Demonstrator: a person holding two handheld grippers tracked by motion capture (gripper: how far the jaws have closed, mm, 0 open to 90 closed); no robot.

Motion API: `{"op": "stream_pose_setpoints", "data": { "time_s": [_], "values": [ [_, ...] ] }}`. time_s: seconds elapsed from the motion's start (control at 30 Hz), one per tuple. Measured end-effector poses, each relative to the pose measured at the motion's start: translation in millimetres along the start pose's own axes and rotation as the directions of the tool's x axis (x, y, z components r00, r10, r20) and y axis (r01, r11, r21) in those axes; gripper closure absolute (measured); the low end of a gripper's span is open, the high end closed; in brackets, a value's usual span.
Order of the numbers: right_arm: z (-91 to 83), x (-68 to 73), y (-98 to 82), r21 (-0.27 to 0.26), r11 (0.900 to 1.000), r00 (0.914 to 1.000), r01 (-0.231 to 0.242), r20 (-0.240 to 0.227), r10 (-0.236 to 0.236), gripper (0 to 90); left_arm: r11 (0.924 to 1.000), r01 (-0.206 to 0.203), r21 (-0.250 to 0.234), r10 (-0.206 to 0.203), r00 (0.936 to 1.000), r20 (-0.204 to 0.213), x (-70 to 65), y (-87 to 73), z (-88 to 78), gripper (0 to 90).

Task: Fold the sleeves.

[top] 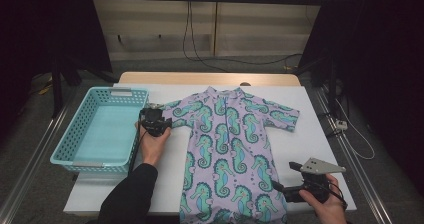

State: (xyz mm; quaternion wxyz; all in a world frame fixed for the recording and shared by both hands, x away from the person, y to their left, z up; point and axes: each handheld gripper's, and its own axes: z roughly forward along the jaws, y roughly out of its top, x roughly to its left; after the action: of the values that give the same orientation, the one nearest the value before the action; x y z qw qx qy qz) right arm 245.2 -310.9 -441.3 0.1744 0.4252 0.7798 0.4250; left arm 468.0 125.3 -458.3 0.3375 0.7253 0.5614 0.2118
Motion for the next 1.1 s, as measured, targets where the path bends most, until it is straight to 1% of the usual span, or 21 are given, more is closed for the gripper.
{"op": "stream_pose_setpoints", "data": {
  "time_s": [0.07, 0.13, 0.17, 0.27, 0.3, 0.37, 0.43, 0.47, 0.5, 0.53, 0.63, 0.7, 0.77, 0.8, 0.83, 0.87, 0.9, 0.93, 0.97, 1.0, 1.1],
  "values": [
    [0.1, 0.1, 0.0, -0.001, 1.000, 1.0000, 0.000, -0.002, 0.000, 7.1, 0.9999, 0.010, 0.004, -0.010, 0.9999, -0.013, 1.6, -0.6, 1.3, 63.3],
    [0.2, 0.3, 0.0, -0.001, 1.000, 1.0000, 0.002, -0.003, -0.002, 7.1, 1.0000, 0.008, -0.001, -0.008, 0.9996, -0.026, 0.3, -1.0, 2.5, 56.6],
    [0.3, 0.3, -0.1, -0.001, 1.000, 1.0000, 0.003, -0.003, -0.003, 7.1, 1.0000, 0.000, 0.001, 0.000, 0.9995, -0.031, -0.1, -1.1, 2.3, 56.3],
    [0.4, 0.6, 0.0, -0.001, 1.000, 1.0000, 0.003, -0.005, -0.003, 7.1, 1.0000, -0.002, 0.006, 0.003, 0.9993, -0.038, -0.9, -1.6, 3.0, 56.2],
    [0.4, 0.7, 0.0, 0.000, 1.000, 1.0000, 0.004, -0.005, -0.004, 7.1, 0.9998, 0.018, 0.002, -0.018, 0.9993, -0.032, -1.0, -1.5, 3.5, 55.0],
    [0.5, 0.6, 0.0, 0.001, 1.000, 1.0000, 0.007, -0.006, -0.007, 7.1, 0.9997, 0.023, 0.003, -0.023, 0.9992, -0.033, -1.1, -1.5, 3.3, 54.2],
    [0.6, 0.7, 0.1, 0.001, 1.000, 0.9999, 0.007, -0.009, -0.007, 7.1, 0.9995, 0.032, -0.001, -0.032, 0.9980, -0.054, -1.8, -1.6, 2.9, 53.4],
    [0.6, 0.8, 0.1, 0.001, 1.000, 0.9999, 0.008, -0.009, -0.008, 7.1, 0.9987, 0.050, 0.003, -0.050, 0.9968, -0.062, -1.4, -1.6, 3.5, 49.6],
    [0.6, 0.8, 0.1, 0.001, 1.000, 0.9999, 0.007, -0.009, -0.007, 7.1, 0.9985, 0.055, 0.000, -0.055, 0.9968, -0.059, -2.2, -1.6, 3.5, 45.2],
    [0.7, 0.7, 0.1, 0.002, 1.000, 0.9999, 0.008, -0.009, -0.008, 7.1, 0.9984, 0.056, 0.003, -0.056, 0.9969, -0.055, -2.4, -1.7, 3.3, 43.1],
    [0.8, 0.8, 0.2, 0.003, 1.000, 0.9999, 0.010, -0.010, -0.010, 7.1, 0.9984, 0.056, 0.008, -0.056, 0.9967, -0.059, -2.9, -1.4, 4.4, 42.5],
    [1.1, 1.0, 0.2, 0.003, 1.000, 0.9999, 0.010, -0.012, -0.010, 7.1, 0.9986, 0.049, 0.017, -0.048, 0.9966, -0.067, -2.5, -0.8, 3.8, 47.6],
    [1.3, 1.0, 0.3, 0.003, 1.000, 0.9998, 0.012, -0.013, -0.012, 7.1, 0.9992, 0.034, 0.021, -0.032, 0.9958, -0.086, -2.0, -0.6, 3.2, 59.5],
    [1.4, 1.1, 0.3, 0.003, 1.000, 0.9998, 0.012, -0.014, -0.011, 7.1, 0.9993, 0.026, 0.026, -0.024, 0.9982, -0.054, -0.2, -0.2, 1.5, 69.1],
    [1.5, 1.4, 0.4, 0.004, 1.000, 0.9999, 0.012, -0.012, -0.012, 7.1, 0.9989, 0.035, 0.030, -0.034, 0.9985, -0.044, -0.4, -0.2, 1.5, 82.2],
    [1.7, 1.4, 0.4, 0.005, 1.000, 0.9999, 0.013, -0.012, -0.013, 7.1, 0.9992, 0.022, 0.033, -0.020, 0.9986, -0.049, -1.1, 0.1, 1.5, 82.4],
    [1.9, 1.4, 0.5, 0.006, 1.000, 0.9999, 0.012, -0.012, -0.012, 7.1, 0.9991, 0.018, 0.037, -0.016, 0.9987, -0.049, -2.1, 0.4, 1.7, 85.1],
    [2.0, 1.5, 0.5, 0.007, 1.000, 0.9999, 0.010, -0.011, -0.010, 7.1, 0.9990, 0.022, 0.039, -0.020, 0.9988, -0.046, -1.6, 0.9, 1.7, 86.5],
    [2.1, 1.6, 0.6, 0.006, 1.000, 0.9999, 0.011, -0.012, -0.011, 7.1, 0.9984, 0.037, 0.042, -0.036, 0.9987, -0.035, 0.0, 1.7, 1.5, 87.3],
    [2.1, 1.6, 0.5, 0.007, 1.000, 0.9998, 0.013, -0.012, -0.013, 7.1, 0.9982, 0.044, 0.040, -0.042, 0.9987, -0.030, 0.6, 2.3, 1.0, 88.3],
    [2.1, 1.2, 0.6, 0.005, 1.000, 0.9999, 0.009, -0.013, -0.009, 7.1, 0.9988, 0.038, 0.030, -0.037, 0.9991, -0.018, -0.5, 2.5, -0.5, 89.4]
  ]
}}
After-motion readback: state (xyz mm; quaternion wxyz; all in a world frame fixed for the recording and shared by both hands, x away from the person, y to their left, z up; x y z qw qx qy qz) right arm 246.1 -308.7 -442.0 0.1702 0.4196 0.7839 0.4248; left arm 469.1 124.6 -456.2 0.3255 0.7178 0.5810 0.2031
